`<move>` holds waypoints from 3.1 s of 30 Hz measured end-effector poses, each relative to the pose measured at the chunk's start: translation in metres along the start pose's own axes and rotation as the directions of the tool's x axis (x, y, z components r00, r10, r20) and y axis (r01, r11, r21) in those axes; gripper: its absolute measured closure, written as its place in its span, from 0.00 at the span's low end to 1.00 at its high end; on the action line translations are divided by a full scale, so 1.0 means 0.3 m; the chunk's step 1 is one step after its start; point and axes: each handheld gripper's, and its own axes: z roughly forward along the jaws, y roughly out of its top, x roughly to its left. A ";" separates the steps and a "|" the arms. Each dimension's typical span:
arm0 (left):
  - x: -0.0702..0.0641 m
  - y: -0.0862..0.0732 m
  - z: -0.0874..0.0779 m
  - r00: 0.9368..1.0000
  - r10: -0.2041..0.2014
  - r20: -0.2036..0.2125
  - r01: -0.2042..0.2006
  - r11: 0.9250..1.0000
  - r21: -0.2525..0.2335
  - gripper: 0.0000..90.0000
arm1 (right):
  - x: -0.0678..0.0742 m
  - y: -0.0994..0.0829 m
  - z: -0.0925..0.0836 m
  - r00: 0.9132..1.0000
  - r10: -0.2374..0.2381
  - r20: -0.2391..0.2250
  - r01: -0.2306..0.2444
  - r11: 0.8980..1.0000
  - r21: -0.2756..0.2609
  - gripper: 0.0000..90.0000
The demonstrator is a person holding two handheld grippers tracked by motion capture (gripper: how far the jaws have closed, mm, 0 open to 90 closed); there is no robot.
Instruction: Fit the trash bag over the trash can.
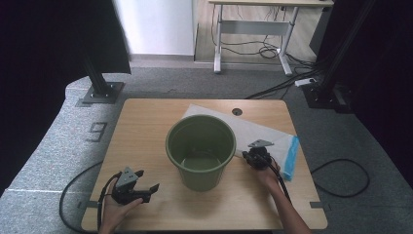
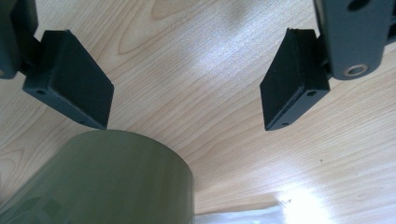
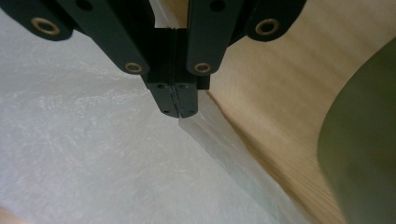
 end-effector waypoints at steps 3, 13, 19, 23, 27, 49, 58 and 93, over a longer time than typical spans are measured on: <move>-0.002 0.000 0.003 1.000 0.004 0.003 -0.004 1.000 0.006 0.19 | -0.002 -0.064 -0.060 1.000 0.008 0.005 -0.008 1.000 -0.013 0.98; -0.013 0.001 0.005 1.000 0.008 0.008 -0.008 1.000 0.007 0.19 | -0.014 -0.225 -0.217 0.999 0.035 -0.003 -0.035 0.999 -0.003 0.98; -0.012 0.001 0.004 1.000 0.008 0.014 -0.008 1.000 0.003 0.19 | -0.023 -0.289 -0.282 0.998 0.063 0.002 -0.063 0.998 0.001 0.98; -0.011 0.002 0.005 1.000 0.007 0.017 -0.007 1.000 0.001 0.19 | -0.016 -0.286 -0.292 0.998 0.058 0.001 -0.058 0.998 -0.023 0.81; -0.011 0.001 0.009 1.000 0.007 0.017 -0.007 1.000 0.007 0.19 | 0.013 -0.217 -0.255 0.998 0.055 -0.031 -0.057 0.996 -0.066 0.63; -0.003 -0.008 0.011 1.000 0.006 0.013 -0.007 1.000 0.014 0.20 | 0.134 -0.038 0.020 0.991 -0.034 -0.132 0.028 0.999 -0.043 0.49; -0.005 -0.010 0.016 1.000 0.006 0.015 -0.006 1.000 0.021 0.20 | 0.124 -0.038 0.021 0.993 -0.017 -0.117 0.014 1.000 -0.023 0.85; 0.008 -0.021 0.005 1.000 -0.003 0.008 0.003 1.000 0.022 0.21 | 0.163 -0.040 -0.045 0.987 -0.038 -0.159 0.032 0.999 -0.043 0.44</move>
